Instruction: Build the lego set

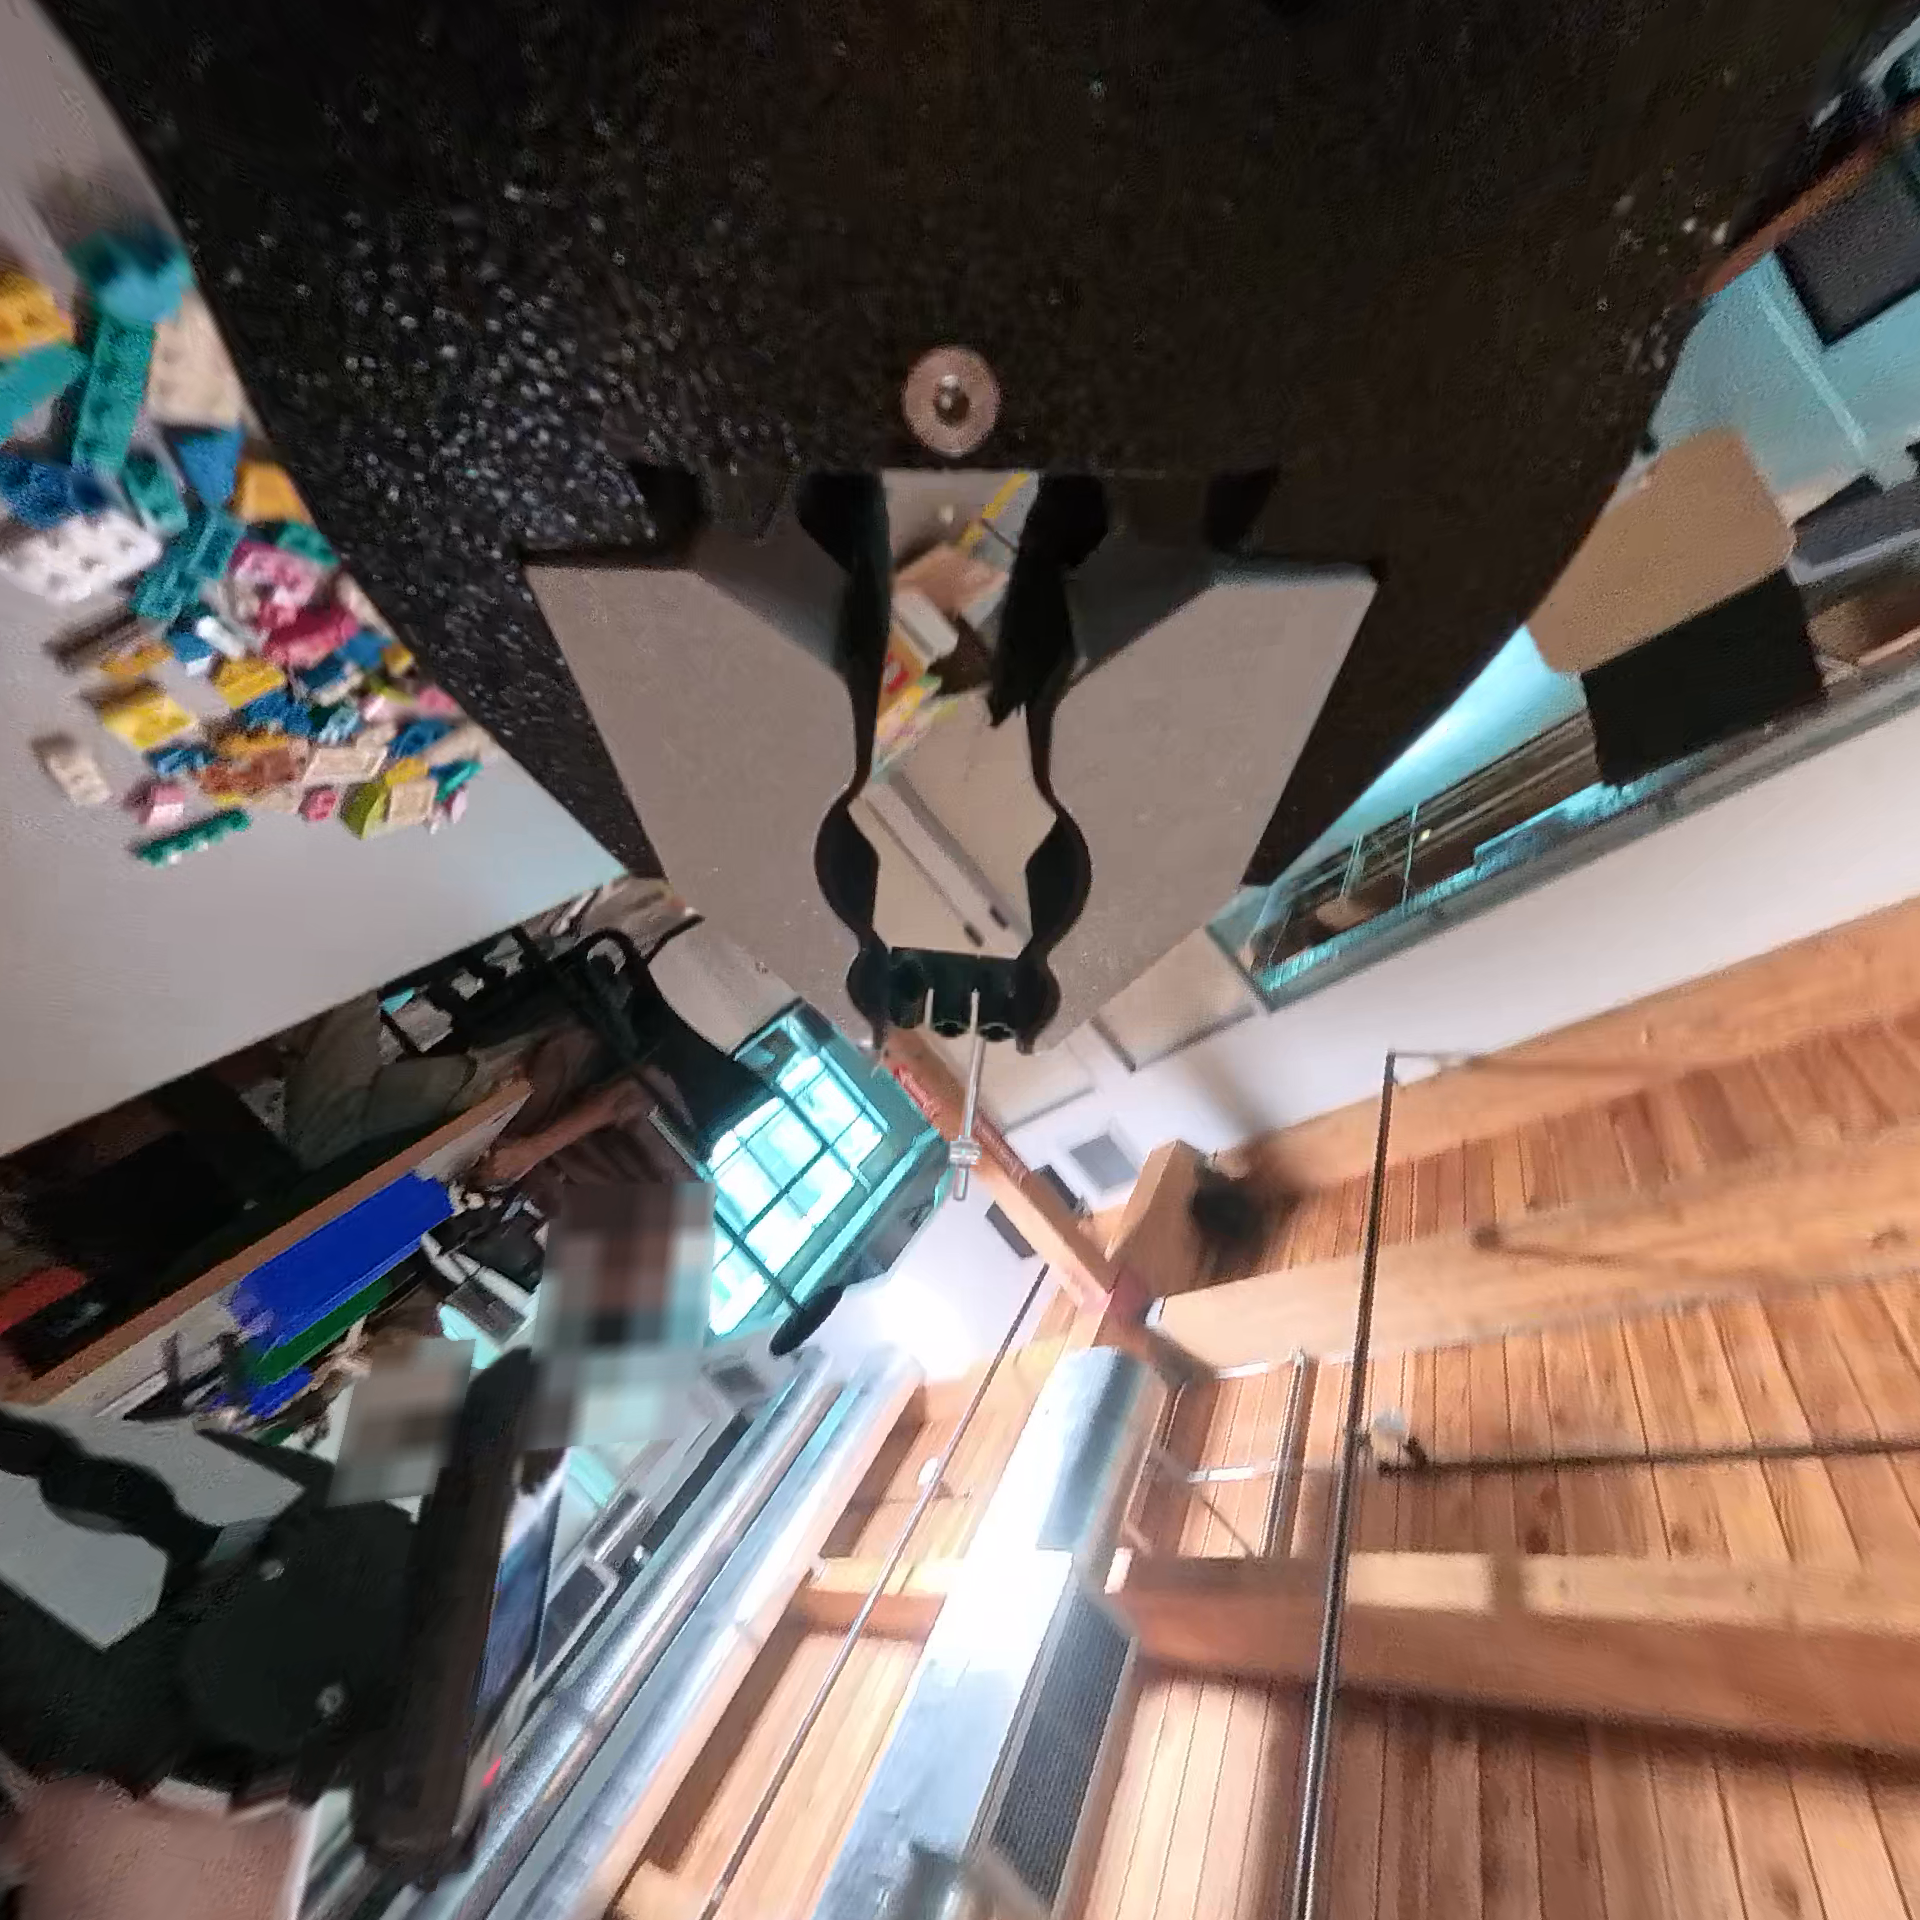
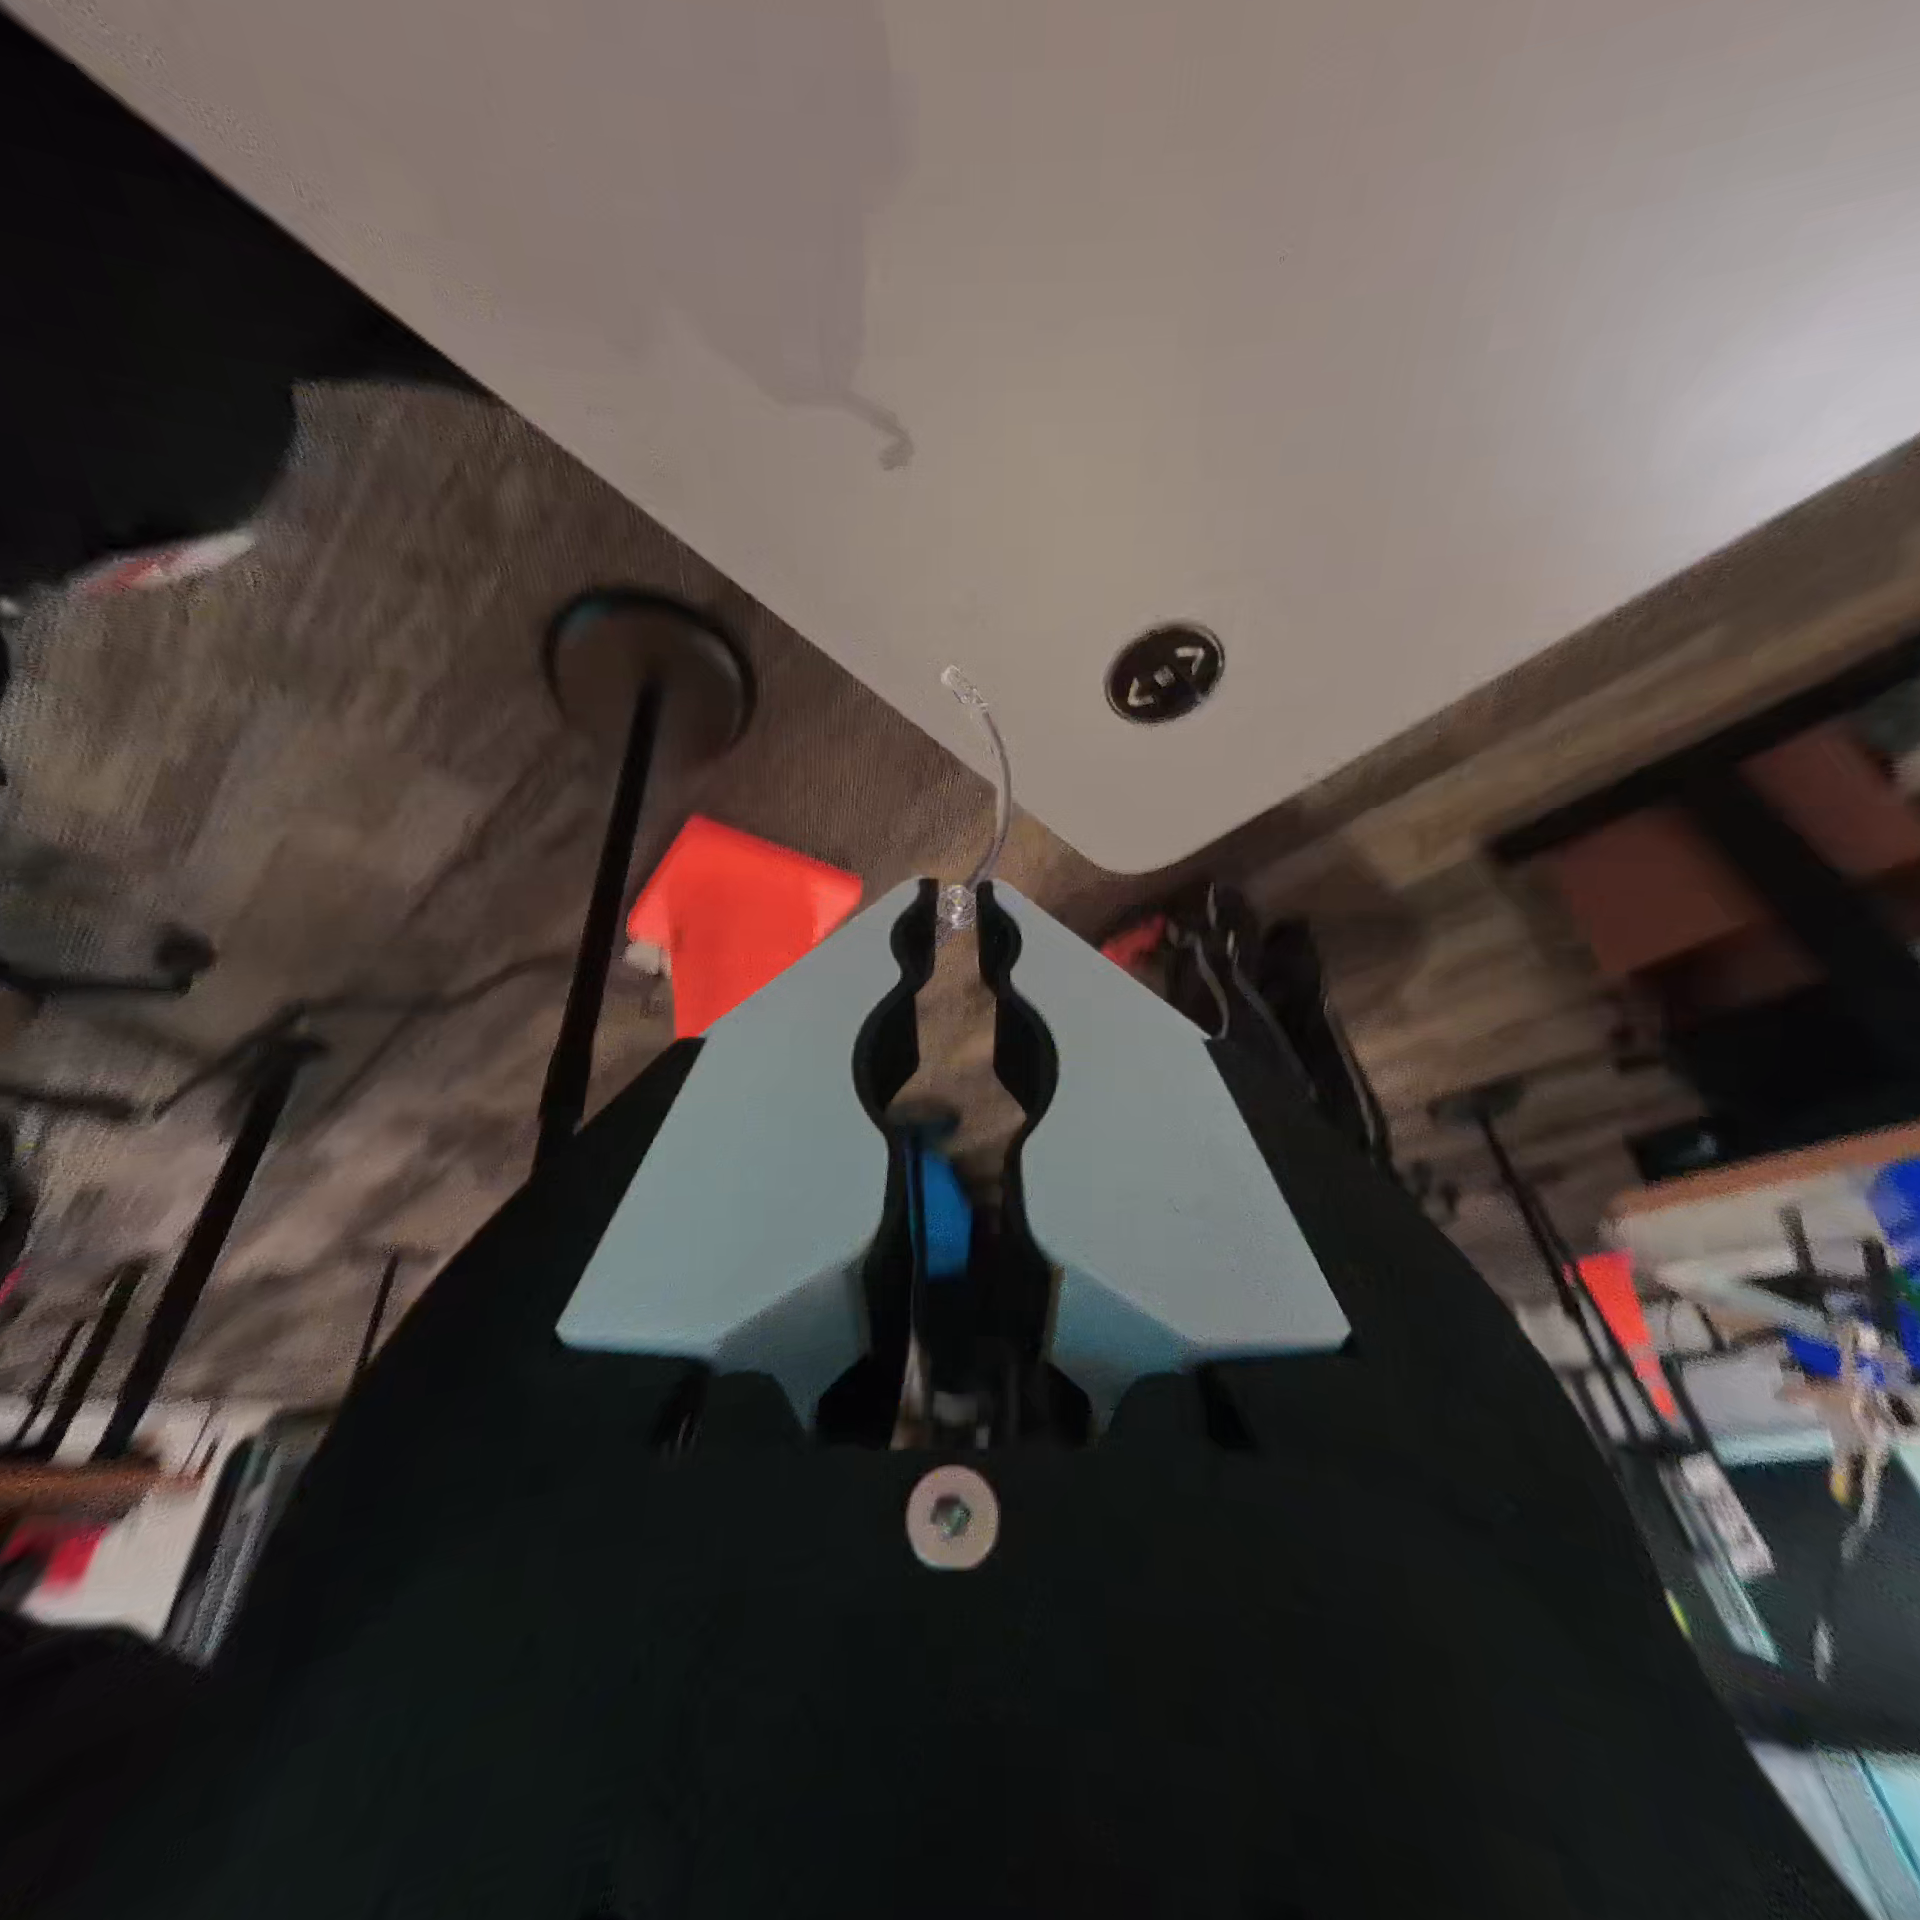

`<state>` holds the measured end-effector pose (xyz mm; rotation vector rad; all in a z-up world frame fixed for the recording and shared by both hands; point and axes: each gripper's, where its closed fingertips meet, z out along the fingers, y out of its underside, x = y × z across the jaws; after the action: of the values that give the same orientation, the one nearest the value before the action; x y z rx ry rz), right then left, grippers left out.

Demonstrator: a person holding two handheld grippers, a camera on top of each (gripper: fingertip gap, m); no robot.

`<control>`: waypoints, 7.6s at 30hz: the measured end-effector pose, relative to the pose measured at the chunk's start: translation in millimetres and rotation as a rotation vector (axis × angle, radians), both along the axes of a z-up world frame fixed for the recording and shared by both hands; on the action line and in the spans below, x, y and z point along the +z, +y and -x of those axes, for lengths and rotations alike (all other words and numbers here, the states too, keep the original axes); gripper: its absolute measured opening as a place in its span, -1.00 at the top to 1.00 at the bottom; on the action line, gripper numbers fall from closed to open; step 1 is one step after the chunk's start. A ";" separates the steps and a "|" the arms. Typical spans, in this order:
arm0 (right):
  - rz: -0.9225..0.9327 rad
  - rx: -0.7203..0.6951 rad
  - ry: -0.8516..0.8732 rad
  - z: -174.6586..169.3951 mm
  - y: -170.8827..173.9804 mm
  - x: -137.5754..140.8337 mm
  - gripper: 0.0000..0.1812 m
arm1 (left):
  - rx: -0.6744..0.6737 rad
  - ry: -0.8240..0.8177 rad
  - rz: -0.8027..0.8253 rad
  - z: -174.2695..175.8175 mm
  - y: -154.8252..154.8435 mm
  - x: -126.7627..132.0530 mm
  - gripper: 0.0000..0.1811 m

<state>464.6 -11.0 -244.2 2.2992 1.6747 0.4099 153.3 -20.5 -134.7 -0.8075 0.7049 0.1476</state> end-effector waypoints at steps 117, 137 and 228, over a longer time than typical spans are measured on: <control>-0.650 -0.654 1.738 189.4 -12.6 1.5 0.98 | -0.612 -0.267 0.723 -11.2 -8.3 -54.3 0.77; -0.837 -0.576 1.814 148.5 -13.5 31.8 0.98 | -0.693 0.374 1.347 -65.8 -24.2 -143.5 0.76; -0.912 -0.664 2.082 63.3 -51.7 58.3 0.99 | -0.525 0.750 1.004 -154.2 -23.1 -138.5 0.17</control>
<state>401.4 -62.7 -186.0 3.7725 0.4335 -2.5952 307.5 -43.6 -273.2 -1.5033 1.7401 -0.4469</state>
